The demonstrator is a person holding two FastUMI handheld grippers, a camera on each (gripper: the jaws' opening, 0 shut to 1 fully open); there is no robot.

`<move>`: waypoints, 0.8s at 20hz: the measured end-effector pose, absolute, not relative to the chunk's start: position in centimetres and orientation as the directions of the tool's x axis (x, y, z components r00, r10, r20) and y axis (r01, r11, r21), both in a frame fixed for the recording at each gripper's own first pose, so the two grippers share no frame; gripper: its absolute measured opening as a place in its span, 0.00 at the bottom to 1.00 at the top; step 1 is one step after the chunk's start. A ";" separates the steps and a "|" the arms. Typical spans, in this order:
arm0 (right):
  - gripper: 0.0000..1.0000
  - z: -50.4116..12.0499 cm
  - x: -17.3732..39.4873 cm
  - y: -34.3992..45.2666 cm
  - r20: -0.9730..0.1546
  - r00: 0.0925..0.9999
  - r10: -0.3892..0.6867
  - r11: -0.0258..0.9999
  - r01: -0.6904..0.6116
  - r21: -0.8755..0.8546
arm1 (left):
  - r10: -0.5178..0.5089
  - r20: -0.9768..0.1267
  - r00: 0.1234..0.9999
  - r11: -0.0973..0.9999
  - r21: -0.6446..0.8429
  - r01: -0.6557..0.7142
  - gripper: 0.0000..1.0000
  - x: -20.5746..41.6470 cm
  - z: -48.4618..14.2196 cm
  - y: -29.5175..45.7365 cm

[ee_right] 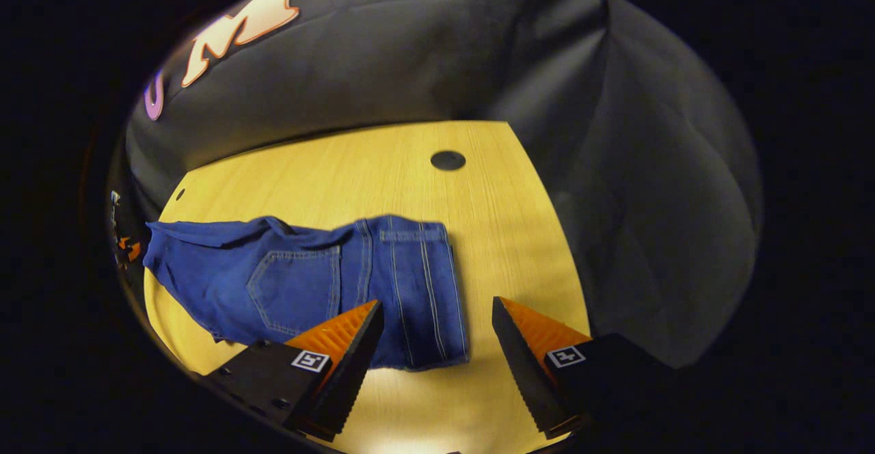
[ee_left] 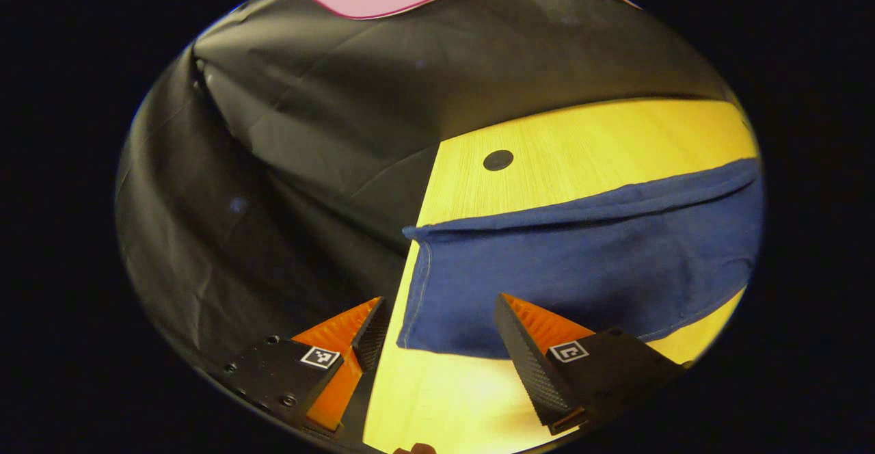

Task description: Grasp the waist and the cuffs of the jeans and fold them to make the two legs overlap; first hold the waist and fold one-third of the jeans toward the cuffs, then hold the cuffs and fold the remaining one-third in the same direction to finish folding.

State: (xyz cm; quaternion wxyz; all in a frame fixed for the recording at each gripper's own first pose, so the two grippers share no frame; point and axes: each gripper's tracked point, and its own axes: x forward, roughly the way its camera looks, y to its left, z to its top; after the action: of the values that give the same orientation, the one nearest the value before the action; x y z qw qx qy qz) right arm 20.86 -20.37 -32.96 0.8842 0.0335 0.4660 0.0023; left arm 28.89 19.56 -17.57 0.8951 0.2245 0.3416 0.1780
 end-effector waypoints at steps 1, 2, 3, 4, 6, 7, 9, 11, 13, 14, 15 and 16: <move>0.99 -34.1 20.6 -20.5 -0.835 0.548 0.044 0.997 0.033 0.074 | 0.465 -0.535 0.705 0.849 0.496 -0.184 0.95 28.9 -17.6 19.6; 0.98 -35.1 20.2 -20.6 -0.841 0.538 0.048 0.996 0.035 0.079 | 0.458 -0.537 0.708 0.859 0.471 -0.198 0.95 29.1 -17.5 19.5; 0.98 -35.4 19.8 -20.5 -0.848 0.528 0.056 0.995 0.035 0.088 | 0.455 -0.538 0.709 0.865 0.455 -0.210 0.95 29.2 -17.4 19.6; 0.99 -35.5 19.6 -20.5 -0.848 0.526 0.064 0.994 0.039 0.100 | 0.458 -0.543 0.704 0.868 0.445 -0.221 0.95 29.3 -17.3 19.6; 1.00 -35.8 19.6 -20.6 -0.846 0.528 0.080 0.992 0.042 0.120 | 0.467 -0.540 0.700 0.867 0.437 -0.241 0.95 29.3 -16.9 19.4; 0.99 -35.9 19.5 -20.5 -0.847 0.524 0.087 0.991 0.039 0.126 | 0.472 -0.537 0.700 0.866 0.430 -0.254 0.95 29.3 -16.9 19.4; 0.99 -36.1 19.5 -20.4 -0.851 0.516 0.100 0.990 0.038 0.139 | 0.479 -0.525 0.703 0.863 0.425 -0.271 0.95 29.5 -16.9 19.6; 0.99 -36.4 19.5 -20.4 -0.854 0.509 0.111 0.987 0.045 0.155 | 0.492 -0.518 0.700 0.856 0.437 -0.278 0.95 29.5 -16.9 19.7; 0.99 -36.3 19.4 -20.5 -0.852 0.512 0.110 0.988 0.037 0.150 | 0.494 -0.523 0.695 0.855 0.437 -0.279 0.95 29.5 -16.8 19.6; 0.96 -36.4 19.6 -20.2 -0.845 0.524 0.109 0.988 0.035 0.150 | 0.481 -0.524 0.703 0.864 0.419 -0.279 0.95 29.6 -16.7 19.5; 0.99 -36.5 19.5 -20.1 -0.847 0.520 0.112 0.988 0.033 0.151 | 0.473 -0.524 0.708 0.870 0.402 -0.285 0.96 29.6 -16.6 19.6; 0.93 -36.7 19.5 -19.5 -0.845 0.521 0.124 0.985 0.040 0.169 | 0.476 -0.522 0.708 0.871 0.392 -0.297 0.95 29.5 -16.6 19.7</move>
State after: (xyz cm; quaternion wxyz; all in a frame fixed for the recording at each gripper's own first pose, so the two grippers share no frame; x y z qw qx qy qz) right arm 19.48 -19.49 -36.72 0.8679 0.0840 0.4890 0.0241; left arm 29.54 19.69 -16.59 0.9133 0.1407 0.3184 0.2115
